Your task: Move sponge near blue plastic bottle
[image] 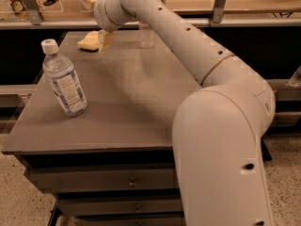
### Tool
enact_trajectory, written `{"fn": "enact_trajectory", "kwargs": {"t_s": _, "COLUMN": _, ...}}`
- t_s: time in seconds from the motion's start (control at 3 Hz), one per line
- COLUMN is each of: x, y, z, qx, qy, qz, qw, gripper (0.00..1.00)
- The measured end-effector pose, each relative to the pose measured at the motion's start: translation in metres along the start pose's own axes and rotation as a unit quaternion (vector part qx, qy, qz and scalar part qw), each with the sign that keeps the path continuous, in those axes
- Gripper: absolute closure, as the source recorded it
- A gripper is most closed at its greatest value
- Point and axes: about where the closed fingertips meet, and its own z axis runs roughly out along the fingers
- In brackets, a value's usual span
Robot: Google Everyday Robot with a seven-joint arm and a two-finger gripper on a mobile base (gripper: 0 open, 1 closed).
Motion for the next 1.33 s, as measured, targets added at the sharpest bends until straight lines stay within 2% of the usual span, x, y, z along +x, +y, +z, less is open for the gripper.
{"fn": "enact_trajectory", "kwargs": {"t_s": 0.67, "x": -0.029, "y": 0.02, "z": 0.005, "qx": 0.039, "qy": 0.011, "qz": 0.007, "qw": 0.9991, "gripper": 0.0}}
{"fn": "enact_trajectory", "kwargs": {"t_s": 1.0, "x": -0.021, "y": 0.012, "z": 0.018, "qx": 0.071, "qy": 0.047, "qz": 0.01, "qw": 0.9963, "gripper": 0.0}}
{"fn": "enact_trajectory", "kwargs": {"t_s": 1.33, "x": -0.021, "y": 0.012, "z": 0.018, "qx": 0.071, "qy": 0.046, "qz": 0.01, "qw": 0.9963, "gripper": 0.0}}
